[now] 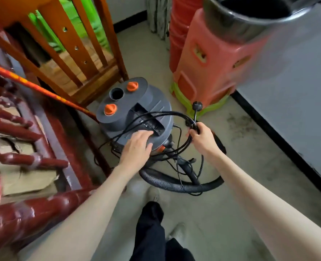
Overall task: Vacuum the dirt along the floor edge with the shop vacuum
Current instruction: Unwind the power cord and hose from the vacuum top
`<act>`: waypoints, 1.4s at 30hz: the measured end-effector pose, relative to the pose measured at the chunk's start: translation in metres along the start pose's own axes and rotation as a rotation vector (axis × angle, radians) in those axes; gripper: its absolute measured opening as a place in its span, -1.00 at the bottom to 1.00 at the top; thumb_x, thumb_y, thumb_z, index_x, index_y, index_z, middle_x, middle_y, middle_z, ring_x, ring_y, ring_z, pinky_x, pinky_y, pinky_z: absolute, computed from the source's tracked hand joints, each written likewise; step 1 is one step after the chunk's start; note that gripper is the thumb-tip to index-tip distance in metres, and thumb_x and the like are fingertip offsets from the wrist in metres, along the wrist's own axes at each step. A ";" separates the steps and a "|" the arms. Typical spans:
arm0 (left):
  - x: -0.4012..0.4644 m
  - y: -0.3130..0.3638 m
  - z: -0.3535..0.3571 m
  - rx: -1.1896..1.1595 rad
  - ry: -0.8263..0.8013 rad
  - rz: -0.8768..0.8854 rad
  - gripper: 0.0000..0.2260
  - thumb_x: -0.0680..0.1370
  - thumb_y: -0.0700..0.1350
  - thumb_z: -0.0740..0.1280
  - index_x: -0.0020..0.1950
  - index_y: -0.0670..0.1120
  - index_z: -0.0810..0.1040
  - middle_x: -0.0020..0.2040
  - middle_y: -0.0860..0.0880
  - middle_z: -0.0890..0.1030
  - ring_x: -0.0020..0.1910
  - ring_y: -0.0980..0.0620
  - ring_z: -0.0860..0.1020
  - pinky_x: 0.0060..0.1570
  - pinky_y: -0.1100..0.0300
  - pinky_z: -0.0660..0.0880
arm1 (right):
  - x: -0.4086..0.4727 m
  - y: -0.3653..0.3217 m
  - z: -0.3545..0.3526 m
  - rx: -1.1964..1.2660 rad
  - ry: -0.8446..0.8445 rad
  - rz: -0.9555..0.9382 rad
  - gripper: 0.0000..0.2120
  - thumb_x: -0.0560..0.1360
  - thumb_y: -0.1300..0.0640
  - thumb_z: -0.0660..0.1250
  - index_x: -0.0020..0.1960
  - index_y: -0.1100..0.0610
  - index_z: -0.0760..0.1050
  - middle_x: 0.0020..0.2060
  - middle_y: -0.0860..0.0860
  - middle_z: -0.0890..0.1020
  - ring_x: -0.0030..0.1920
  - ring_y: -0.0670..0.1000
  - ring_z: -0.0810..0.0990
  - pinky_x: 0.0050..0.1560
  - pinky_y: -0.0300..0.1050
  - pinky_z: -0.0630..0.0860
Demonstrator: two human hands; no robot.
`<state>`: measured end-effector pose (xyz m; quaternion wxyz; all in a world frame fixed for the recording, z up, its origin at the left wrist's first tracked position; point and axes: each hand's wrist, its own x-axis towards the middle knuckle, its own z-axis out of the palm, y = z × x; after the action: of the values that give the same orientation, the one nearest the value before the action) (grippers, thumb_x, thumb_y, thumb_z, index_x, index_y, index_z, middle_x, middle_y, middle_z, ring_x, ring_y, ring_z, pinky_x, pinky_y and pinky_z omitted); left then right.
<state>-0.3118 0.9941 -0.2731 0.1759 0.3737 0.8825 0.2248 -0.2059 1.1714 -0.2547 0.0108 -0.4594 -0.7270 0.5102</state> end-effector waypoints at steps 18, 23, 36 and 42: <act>0.146 -0.108 0.026 0.594 -0.075 0.700 -0.49 0.40 -0.03 0.45 0.31 -0.16 0.49 0.19 -0.11 0.56 0.29 -0.14 0.47 0.40 -0.15 0.14 | 0.130 0.023 0.086 -0.155 -0.022 0.122 -0.93 0.58 0.23 0.25 -0.07 0.22 0.42 -0.11 0.16 0.54 0.00 0.19 0.50 -0.21 -0.12 0.17; 0.148 -0.107 0.035 0.321 -0.027 0.633 -0.50 0.29 -0.13 0.56 0.19 -0.20 0.54 0.08 -0.10 0.56 0.18 -0.11 0.46 0.41 -0.08 0.21 | 0.138 0.030 0.089 -0.220 -0.027 0.055 -0.81 0.57 0.19 0.29 0.12 0.27 0.52 0.05 0.21 0.58 0.09 0.21 0.52 -0.13 -0.18 0.23; 0.135 -0.095 0.047 0.162 -0.061 0.557 -0.59 0.28 -0.26 0.53 0.09 -0.22 0.53 -0.02 -0.09 0.53 0.04 -0.08 0.41 0.46 -0.12 0.07 | 0.123 0.054 0.100 -0.005 0.019 0.075 -0.77 0.57 0.18 0.27 0.20 0.08 0.57 -0.01 0.05 0.68 -0.03 0.07 0.55 -0.08 -0.15 0.39; 0.110 -0.075 0.064 0.194 -0.040 0.601 -0.55 0.26 -0.25 0.56 0.10 -0.23 0.55 -0.02 -0.10 0.54 0.03 -0.08 0.41 0.42 -0.16 0.16 | 0.099 0.080 0.080 0.011 0.020 0.083 -0.78 0.57 0.18 0.27 0.18 0.07 0.59 -0.02 0.05 0.68 0.01 0.02 0.56 -0.13 -0.25 0.34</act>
<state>-0.3973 1.0457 -0.3816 0.0825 0.6371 0.7463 0.1741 -0.2495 1.1847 -0.3986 -0.0005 -0.4942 -0.7044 0.5095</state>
